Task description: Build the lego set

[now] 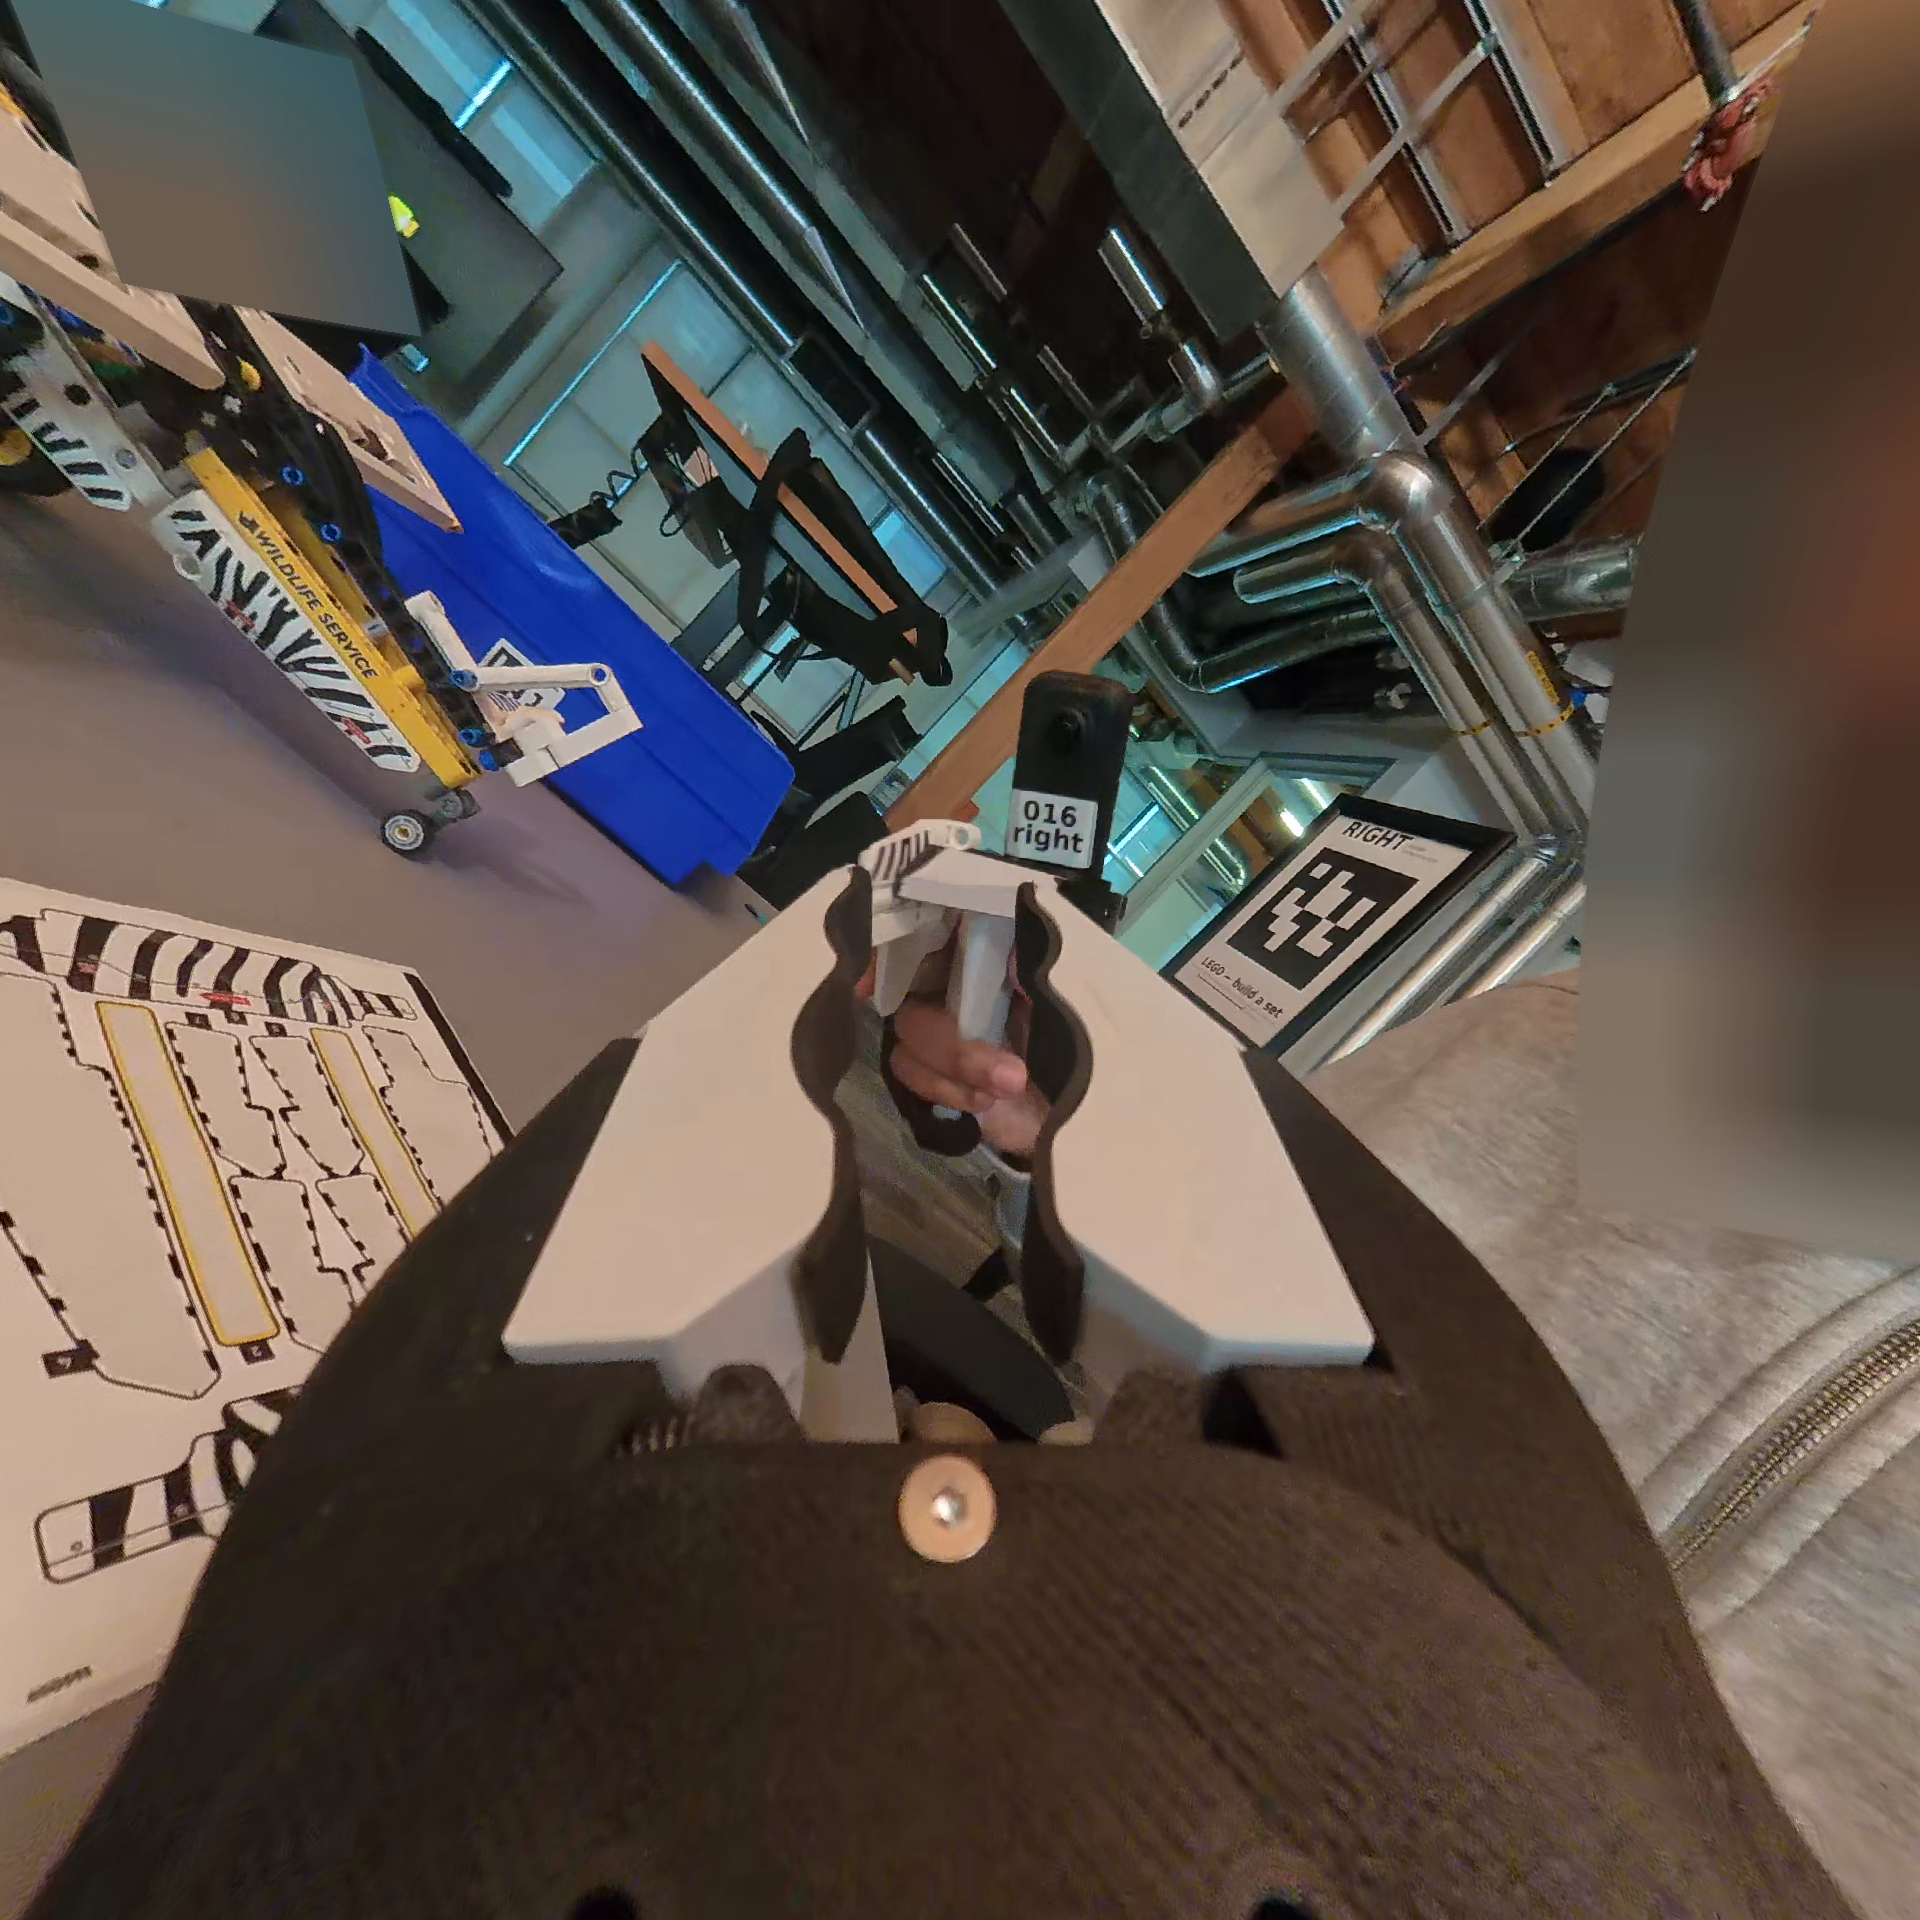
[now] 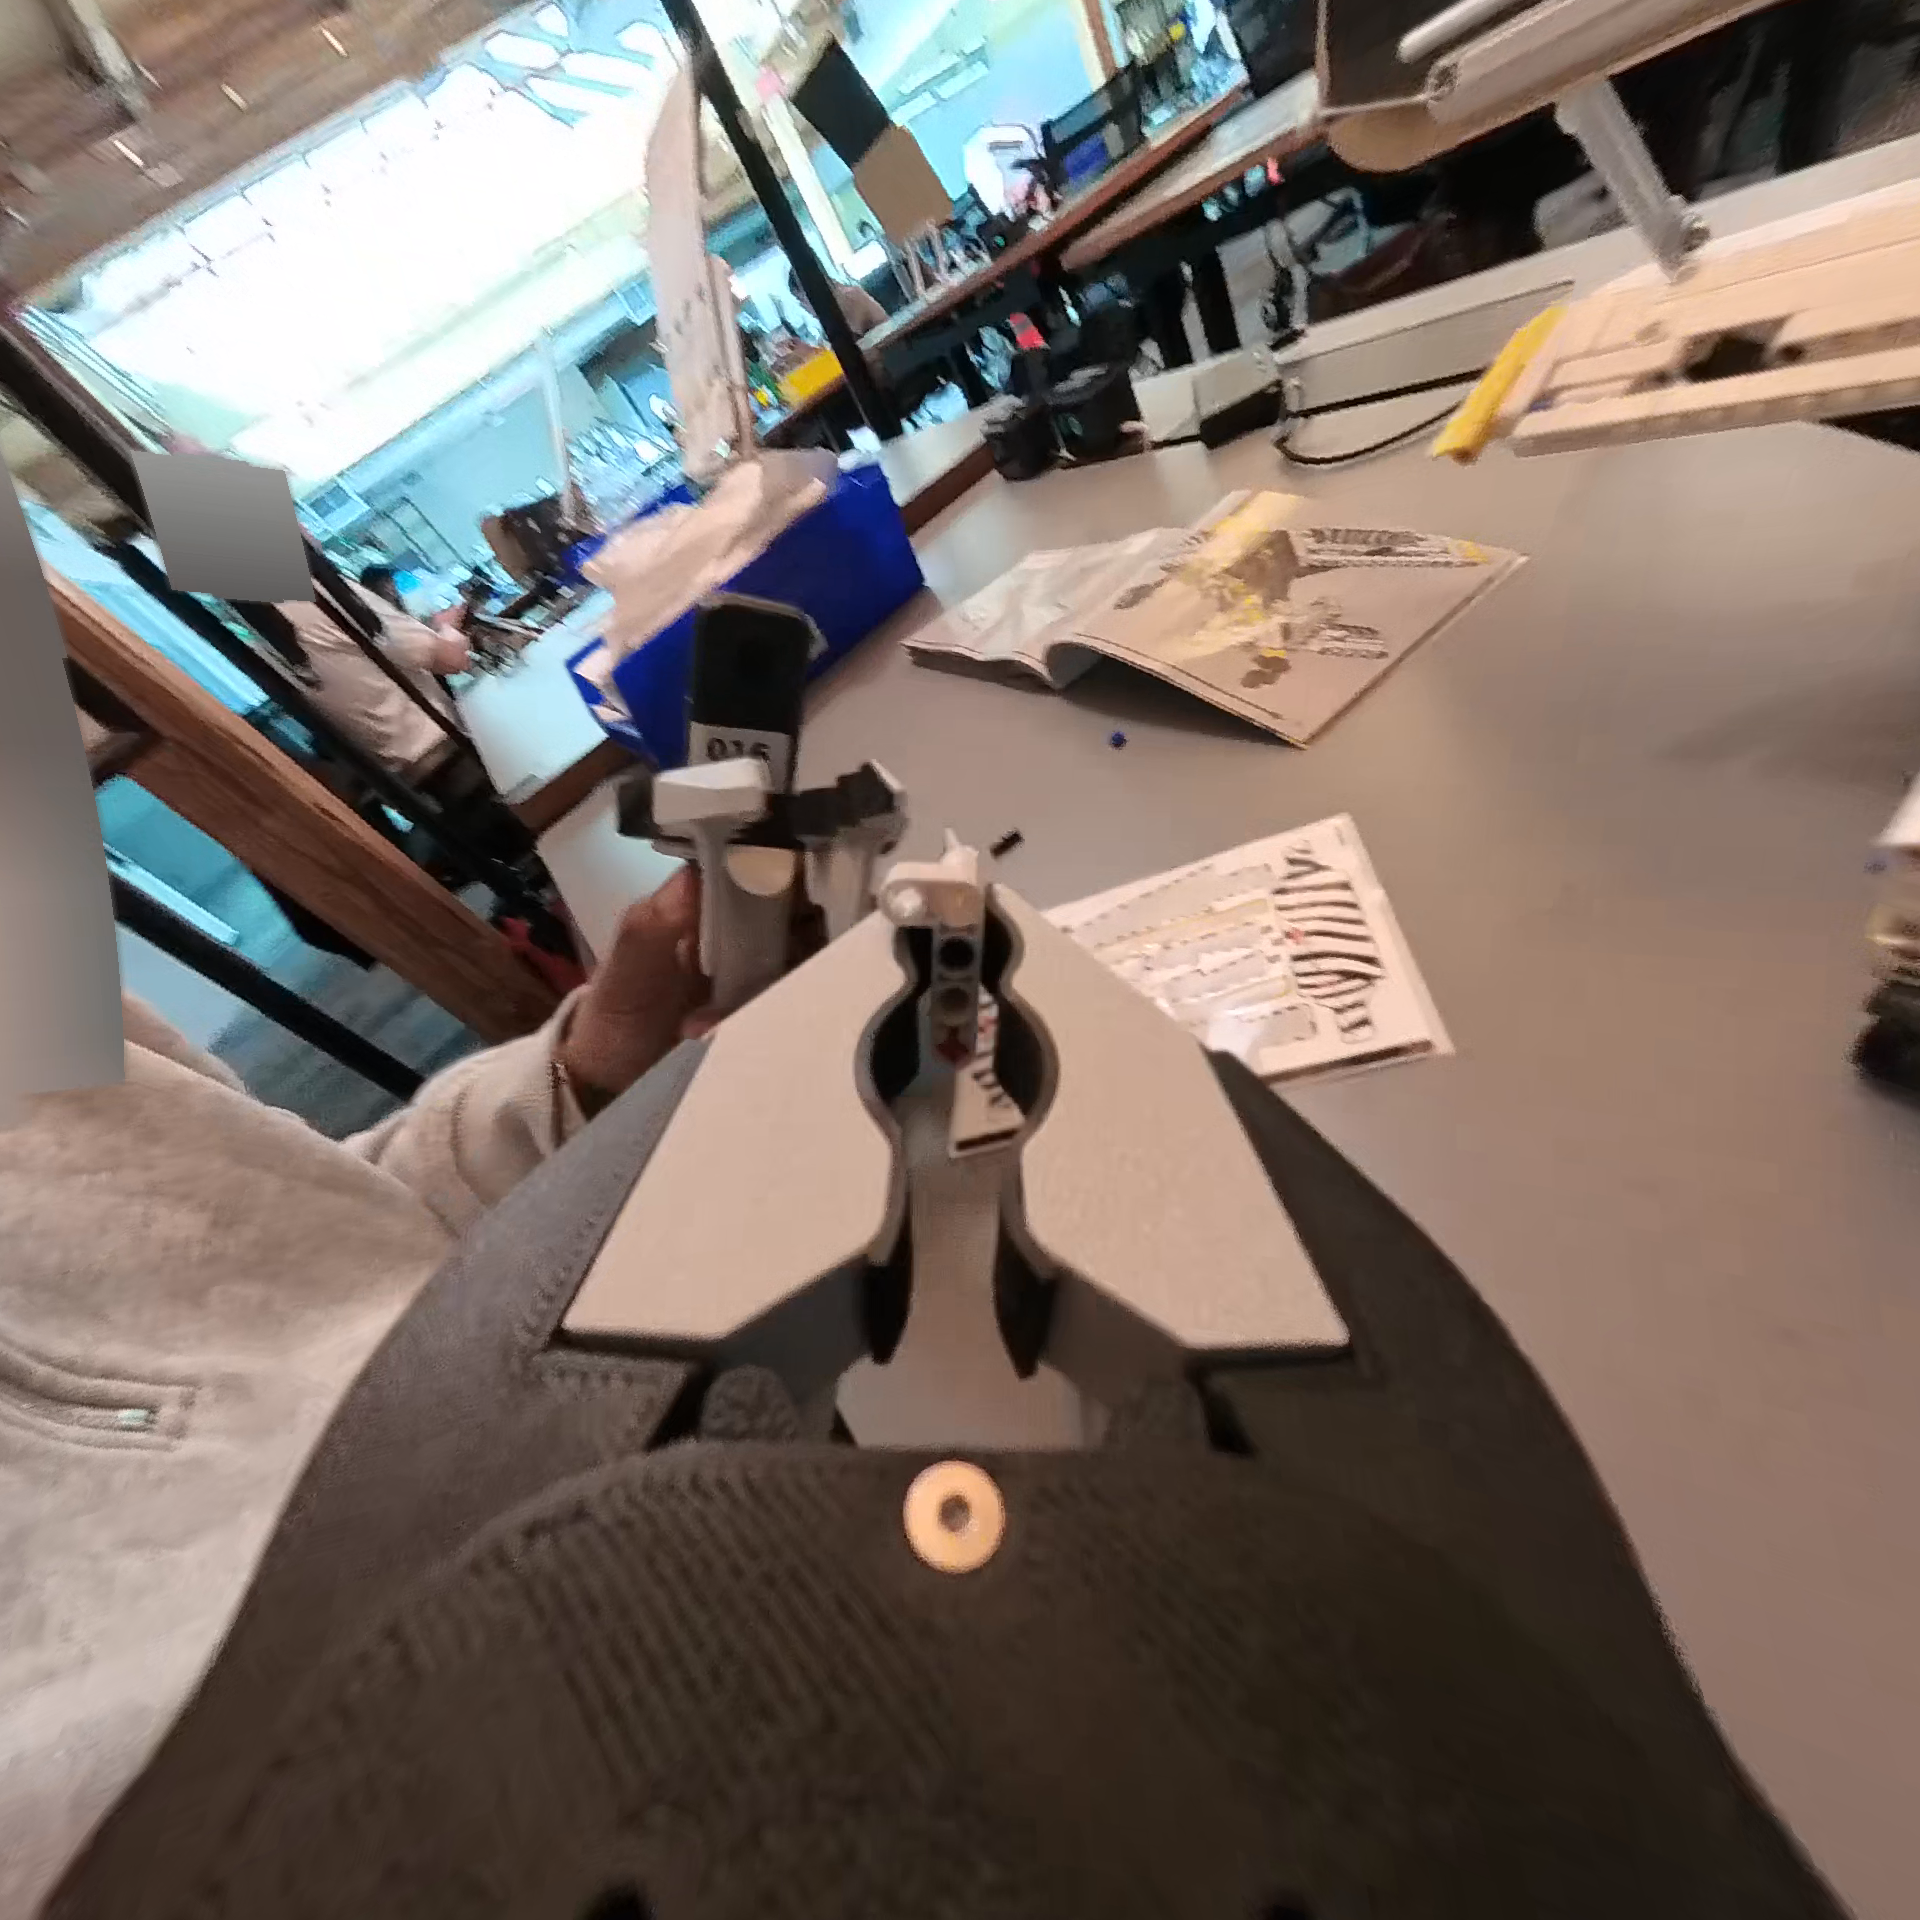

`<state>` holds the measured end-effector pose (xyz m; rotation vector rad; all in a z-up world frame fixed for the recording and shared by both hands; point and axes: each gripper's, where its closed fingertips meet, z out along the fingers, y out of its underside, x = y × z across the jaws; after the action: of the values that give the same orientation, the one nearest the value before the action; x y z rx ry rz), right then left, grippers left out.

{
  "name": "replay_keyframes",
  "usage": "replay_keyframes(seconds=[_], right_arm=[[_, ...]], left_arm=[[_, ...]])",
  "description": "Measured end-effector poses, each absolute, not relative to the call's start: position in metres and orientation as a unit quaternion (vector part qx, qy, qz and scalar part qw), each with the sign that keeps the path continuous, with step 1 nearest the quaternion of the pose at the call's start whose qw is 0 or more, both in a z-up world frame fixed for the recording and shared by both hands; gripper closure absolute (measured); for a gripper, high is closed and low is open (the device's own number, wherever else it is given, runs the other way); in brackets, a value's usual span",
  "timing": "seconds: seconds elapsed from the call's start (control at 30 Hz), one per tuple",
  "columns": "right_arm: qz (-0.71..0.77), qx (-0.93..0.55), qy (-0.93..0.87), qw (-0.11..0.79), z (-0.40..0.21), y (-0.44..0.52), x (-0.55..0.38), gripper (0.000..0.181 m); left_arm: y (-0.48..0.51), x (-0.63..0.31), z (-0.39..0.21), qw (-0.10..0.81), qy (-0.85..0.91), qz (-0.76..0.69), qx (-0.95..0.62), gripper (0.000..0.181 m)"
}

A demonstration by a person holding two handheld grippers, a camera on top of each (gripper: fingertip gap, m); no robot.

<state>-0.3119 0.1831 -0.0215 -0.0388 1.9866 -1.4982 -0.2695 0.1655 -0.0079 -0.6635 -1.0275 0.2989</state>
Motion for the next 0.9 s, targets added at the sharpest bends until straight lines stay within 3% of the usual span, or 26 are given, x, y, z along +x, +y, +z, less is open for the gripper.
replay_keyframes(seconds=[0.03,0.17,0.53,0.73,0.9], right_arm=[[-0.563,-0.015,0.77,0.301,-0.024,0.184,-0.318,0.176],[-0.506,-0.05,0.831,0.228,-0.03,0.194,-0.339,0.175],[-0.159,-0.202,0.965,0.062,-0.077,0.227,-0.369,0.176],[-0.088,-0.199,0.975,0.047,-0.089,0.229,-0.369,0.176],[-0.113,-0.126,0.978,0.122,-0.087,0.224,-0.355,0.176]], left_arm=[[0.165,-0.269,-0.008,0.808,-0.481,0.144,-0.309,0.156],[0.162,-0.267,-0.007,0.807,-0.481,0.154,-0.306,0.156],[0.148,-0.268,-0.016,0.785,-0.516,0.179,-0.291,0.156],[0.145,-0.269,-0.016,0.795,-0.515,0.162,-0.277,0.156],[0.148,-0.272,-0.019,0.791,-0.52,0.154,-0.282,0.156]])
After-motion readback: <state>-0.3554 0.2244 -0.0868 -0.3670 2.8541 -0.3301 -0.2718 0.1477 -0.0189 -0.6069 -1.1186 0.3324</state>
